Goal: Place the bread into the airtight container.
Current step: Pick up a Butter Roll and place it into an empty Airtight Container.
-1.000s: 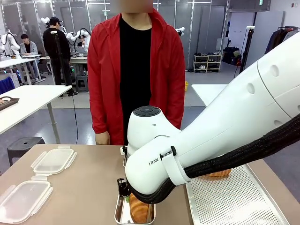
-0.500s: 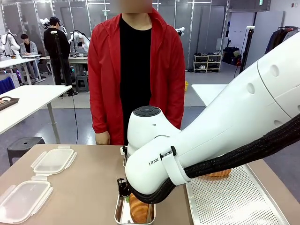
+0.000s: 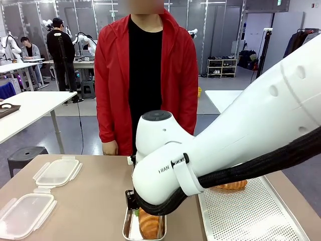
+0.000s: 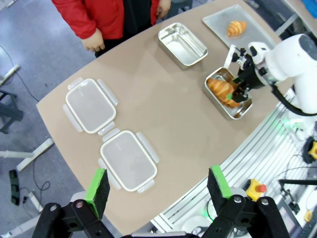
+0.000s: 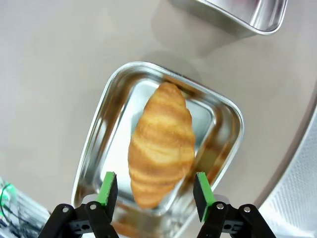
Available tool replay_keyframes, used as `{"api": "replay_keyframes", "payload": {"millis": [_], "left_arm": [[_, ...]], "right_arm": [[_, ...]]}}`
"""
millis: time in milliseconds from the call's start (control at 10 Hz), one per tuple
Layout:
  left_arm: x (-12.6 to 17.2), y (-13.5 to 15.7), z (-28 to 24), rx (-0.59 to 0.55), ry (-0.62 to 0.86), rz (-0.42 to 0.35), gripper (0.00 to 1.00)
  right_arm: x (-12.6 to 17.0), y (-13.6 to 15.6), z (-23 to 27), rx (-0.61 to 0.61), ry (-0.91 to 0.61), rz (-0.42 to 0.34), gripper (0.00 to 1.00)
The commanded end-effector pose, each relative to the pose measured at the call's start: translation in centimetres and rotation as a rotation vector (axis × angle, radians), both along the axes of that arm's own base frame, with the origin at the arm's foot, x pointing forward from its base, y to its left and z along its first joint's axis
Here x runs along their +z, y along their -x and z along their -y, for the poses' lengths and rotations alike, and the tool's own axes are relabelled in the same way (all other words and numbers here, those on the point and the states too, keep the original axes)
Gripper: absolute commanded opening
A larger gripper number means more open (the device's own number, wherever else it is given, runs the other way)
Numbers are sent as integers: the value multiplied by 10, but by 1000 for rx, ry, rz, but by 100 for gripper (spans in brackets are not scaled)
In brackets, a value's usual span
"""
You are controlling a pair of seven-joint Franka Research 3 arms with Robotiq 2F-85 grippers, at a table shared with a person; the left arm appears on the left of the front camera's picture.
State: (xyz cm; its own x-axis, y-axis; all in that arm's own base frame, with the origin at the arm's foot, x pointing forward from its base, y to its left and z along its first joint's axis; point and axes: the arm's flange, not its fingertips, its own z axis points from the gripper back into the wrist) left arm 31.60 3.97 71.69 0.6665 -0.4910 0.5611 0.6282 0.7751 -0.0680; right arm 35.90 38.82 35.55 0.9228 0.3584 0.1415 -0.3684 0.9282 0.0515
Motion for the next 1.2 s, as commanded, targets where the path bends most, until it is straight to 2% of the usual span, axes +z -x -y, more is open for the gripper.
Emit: {"api": "replay_keyframes", "payload": {"millis": [0, 300, 400, 500, 600, 700, 900, 1000, 1100], "left_arm": [[1, 0, 0, -5, -2, 2, 100], [1, 0, 0, -5, -2, 2, 100], [1, 0, 0, -5, -2, 2, 100], [1, 0, 0, -5, -2, 2, 100], [1, 0, 0, -5, -2, 2, 100], [1, 0, 0, -5, -2, 2, 100], [1, 0, 0, -5, -2, 2, 100], [1, 0, 0, -5, -2, 2, 100], [1, 0, 0, -5, -2, 2, 100]], "right_arm": [[56, 18, 21, 115, 35, -42, 78], [141, 42, 71, 232, -12, 15, 78], [173, 47, 98, 245, -28, 61, 78], [207, 55, 133, 241, -48, 104, 78], [233, 64, 162, 236, -66, 165, 78], [255, 72, 189, 203, -97, 192, 78], [290, 77, 250, 170, -178, 226, 78], [298, 75, 276, 147, -182, 258, 78], [287, 61, 294, 92, -146, 277, 78]]}}
